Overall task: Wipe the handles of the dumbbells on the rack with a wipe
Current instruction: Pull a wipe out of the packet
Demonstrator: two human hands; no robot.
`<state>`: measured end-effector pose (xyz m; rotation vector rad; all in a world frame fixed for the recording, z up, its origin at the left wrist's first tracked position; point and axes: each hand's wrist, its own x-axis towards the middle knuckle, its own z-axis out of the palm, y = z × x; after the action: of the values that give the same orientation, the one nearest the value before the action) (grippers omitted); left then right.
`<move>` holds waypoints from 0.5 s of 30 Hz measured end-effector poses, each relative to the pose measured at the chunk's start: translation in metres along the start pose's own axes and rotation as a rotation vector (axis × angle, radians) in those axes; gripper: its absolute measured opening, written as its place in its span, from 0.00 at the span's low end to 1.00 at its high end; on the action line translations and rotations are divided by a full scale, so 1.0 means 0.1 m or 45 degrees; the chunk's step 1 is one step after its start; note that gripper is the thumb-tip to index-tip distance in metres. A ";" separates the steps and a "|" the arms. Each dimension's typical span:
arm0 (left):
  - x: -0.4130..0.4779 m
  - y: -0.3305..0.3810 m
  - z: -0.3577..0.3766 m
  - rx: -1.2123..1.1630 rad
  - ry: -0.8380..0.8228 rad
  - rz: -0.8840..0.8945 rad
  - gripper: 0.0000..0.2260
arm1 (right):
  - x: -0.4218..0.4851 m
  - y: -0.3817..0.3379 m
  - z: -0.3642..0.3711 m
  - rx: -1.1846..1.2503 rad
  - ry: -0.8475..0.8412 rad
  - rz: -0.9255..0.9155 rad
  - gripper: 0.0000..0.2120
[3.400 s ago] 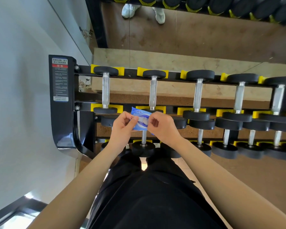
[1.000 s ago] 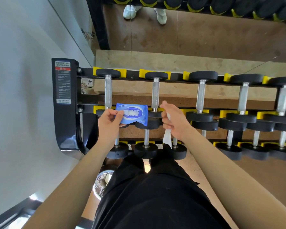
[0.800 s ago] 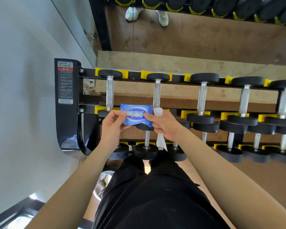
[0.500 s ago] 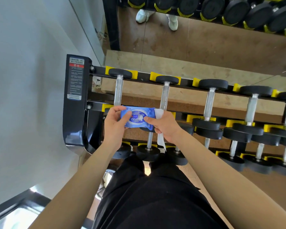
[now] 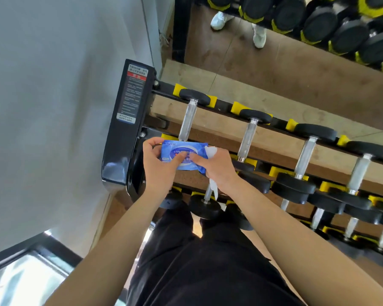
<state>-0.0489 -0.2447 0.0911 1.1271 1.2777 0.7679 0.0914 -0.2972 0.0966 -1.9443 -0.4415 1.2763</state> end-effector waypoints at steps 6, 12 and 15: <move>0.26 -0.03 -0.32 -0.218 0.007 -0.196 0.14 | 0.16 -0.20 0.20 0.161 -0.078 0.101 0.10; 0.80 -0.07 -0.68 -0.199 -0.022 -0.434 0.09 | 0.49 -0.40 0.41 0.132 -0.197 0.146 0.11; 1.21 -0.07 -0.85 -0.290 0.022 -0.454 0.10 | 0.65 -0.52 0.50 0.080 -0.167 0.113 0.07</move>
<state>-0.1110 -0.1167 0.0503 0.6867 1.3219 0.6359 0.0817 -0.2019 0.0837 -1.8527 -0.3791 1.4633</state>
